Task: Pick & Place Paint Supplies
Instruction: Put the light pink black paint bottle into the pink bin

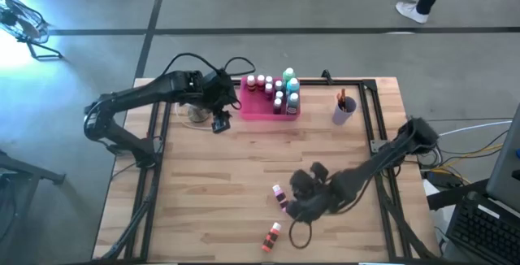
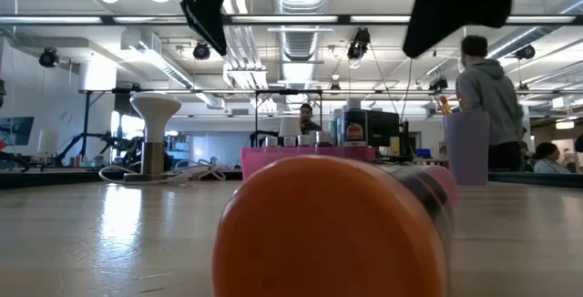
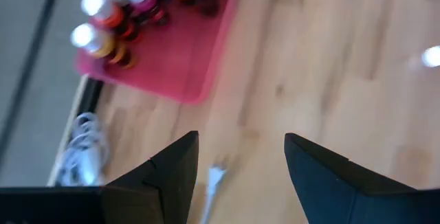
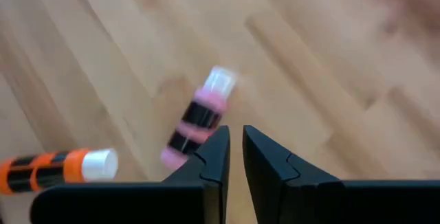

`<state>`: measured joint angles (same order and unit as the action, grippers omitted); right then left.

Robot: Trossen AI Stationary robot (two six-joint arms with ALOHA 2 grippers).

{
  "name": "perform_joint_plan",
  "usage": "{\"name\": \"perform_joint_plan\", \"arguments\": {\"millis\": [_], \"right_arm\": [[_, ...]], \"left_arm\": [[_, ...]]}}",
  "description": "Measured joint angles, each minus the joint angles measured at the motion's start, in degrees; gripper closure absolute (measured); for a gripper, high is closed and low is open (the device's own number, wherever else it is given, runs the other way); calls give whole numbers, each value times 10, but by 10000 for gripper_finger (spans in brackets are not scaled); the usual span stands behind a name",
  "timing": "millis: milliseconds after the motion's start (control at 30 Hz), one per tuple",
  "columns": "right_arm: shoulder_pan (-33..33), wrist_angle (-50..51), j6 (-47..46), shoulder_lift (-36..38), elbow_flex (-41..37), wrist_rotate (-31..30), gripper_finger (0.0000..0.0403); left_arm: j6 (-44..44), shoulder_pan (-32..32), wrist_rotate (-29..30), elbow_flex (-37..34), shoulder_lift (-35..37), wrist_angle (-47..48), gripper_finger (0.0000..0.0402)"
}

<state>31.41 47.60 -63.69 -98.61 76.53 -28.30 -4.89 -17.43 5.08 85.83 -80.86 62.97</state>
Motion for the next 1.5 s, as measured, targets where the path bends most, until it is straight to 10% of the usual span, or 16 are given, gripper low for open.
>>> {"name": "perform_joint_plan", "arguments": {"millis": [233, 567, 1500], "right_arm": [[32, 90, -109, -123, 124, 38, 339], [50, 92, -247, -230, 207, -34, 250], [44, 26, -339, -258, 127, -46, 149]], "left_arm": [[-26, -1, 111, -56, 28, -3, 182], [-24, -2, 116, -134, 125, -95, 182], [-19, -3, 113, -203, 174, -107, 182]]}}
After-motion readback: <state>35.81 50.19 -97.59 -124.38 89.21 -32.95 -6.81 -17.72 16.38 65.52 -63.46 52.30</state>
